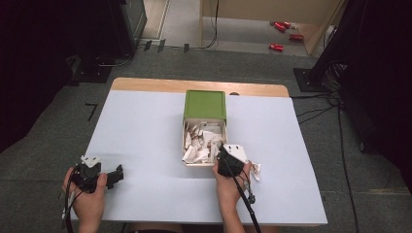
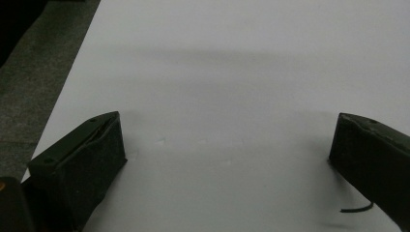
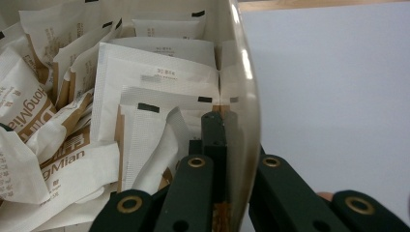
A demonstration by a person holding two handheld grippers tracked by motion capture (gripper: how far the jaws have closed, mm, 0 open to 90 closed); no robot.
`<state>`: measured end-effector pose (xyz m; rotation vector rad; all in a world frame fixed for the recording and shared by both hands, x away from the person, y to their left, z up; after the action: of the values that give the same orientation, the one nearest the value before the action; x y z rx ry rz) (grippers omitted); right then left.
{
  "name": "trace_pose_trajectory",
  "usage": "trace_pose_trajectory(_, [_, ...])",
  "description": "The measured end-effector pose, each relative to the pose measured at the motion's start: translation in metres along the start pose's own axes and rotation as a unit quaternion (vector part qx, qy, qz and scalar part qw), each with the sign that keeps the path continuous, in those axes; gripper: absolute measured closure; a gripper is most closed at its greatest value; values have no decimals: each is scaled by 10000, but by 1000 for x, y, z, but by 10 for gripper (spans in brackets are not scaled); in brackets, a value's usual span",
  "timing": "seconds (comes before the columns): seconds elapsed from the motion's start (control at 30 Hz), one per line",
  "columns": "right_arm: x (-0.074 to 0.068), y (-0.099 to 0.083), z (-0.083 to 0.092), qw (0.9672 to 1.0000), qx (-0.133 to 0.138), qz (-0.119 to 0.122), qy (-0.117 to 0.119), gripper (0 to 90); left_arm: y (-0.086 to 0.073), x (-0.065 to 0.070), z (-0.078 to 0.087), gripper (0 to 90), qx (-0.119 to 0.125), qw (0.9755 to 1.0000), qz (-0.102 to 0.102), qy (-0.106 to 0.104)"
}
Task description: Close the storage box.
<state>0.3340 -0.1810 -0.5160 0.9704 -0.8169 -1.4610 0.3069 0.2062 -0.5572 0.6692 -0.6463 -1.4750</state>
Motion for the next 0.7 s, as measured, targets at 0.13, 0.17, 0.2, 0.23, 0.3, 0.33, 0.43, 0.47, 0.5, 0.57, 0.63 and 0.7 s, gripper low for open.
trace_pose_trajectory(0.13, [0,1,-5,10000,20,8,-18,897,0,0,0,0,2,10000,0,0])
trace_pose_trajectory(0.17, [0,1,-6,10000,19,3,-17,896,0,0,0,0,1,10000,0,0])
trace_pose_trajectory(0.2, [0,1,-7,10000,14,-7,-12,896,0,0,0,0,1,10000,0,-1])
trace_pose_trajectory(0.23, [0,1,-8,10000,14,-7,-12,895,0,0,0,0,0,10000,0,-1])
trace_pose_trajectory(0.3, [0,1,-9,10000,20,-21,-5,893,0,0,0,0,1,10000,0,0])
trace_pose_trajectory(0.33, [0,1,-10,10000,27,-17,2,892,0,0,0,0,0,10000,0,-1])
trace_pose_trajectory(0.43, [1,0,-10,10000,56,-29,62,884,0,0,0,0,2,10000,-1,1])
trace_pose_trajectory(0.47, [1,1,-10,9999,45,-27,106,877,0,0,0,0,3,10000,1,1])
trace_pose_trajectory(0.5, [1,1,-10,9999,29,-33,141,870,0,0,0,0,2,10000,0,0])
trace_pose_trajectory(0.57, [2,1,-10,9996,-7,-67,256,827,0,0,0,0,3,10000,0,-1])
trace_pose_trajectory(0.63, [1,2,-6,9995,46,6,314,771,0,0,0,0,3,10000,0,0])
trace_pose_trajectory(0.7, [0,4,-2,9990,72,67,429,731,0,0,0,0,2,10000,0,0])
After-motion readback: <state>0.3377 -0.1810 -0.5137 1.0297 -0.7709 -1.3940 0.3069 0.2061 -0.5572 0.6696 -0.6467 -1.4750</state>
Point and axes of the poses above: each handheld gripper's, and its own axes: z roughly backward along the jaws, y roughly out of its top, x roughly to its right, the point moved 8 cm from there along -z, roughly forward along the jaws, and after that the axes turned 5 degrees about x, right-handed, at the moved point
